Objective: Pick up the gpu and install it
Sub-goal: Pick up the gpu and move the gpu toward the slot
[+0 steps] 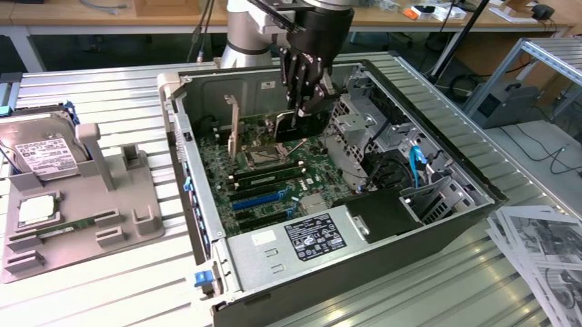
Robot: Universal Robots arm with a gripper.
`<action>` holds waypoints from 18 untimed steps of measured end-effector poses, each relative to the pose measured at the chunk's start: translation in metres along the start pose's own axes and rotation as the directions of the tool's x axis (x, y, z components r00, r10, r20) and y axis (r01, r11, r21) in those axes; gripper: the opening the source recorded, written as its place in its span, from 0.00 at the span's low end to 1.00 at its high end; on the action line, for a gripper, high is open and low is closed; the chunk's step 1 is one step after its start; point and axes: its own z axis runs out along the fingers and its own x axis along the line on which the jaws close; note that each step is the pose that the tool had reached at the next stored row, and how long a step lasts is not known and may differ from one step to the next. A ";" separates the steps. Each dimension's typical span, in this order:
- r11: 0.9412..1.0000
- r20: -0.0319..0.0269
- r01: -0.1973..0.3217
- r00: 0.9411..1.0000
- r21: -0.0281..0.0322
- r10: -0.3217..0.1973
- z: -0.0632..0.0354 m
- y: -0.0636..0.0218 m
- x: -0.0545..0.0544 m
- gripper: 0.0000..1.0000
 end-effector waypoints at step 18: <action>1.000 0.000 0.000 1.000 0.000 0.000 0.0494 -0.0015 -0.001 0.27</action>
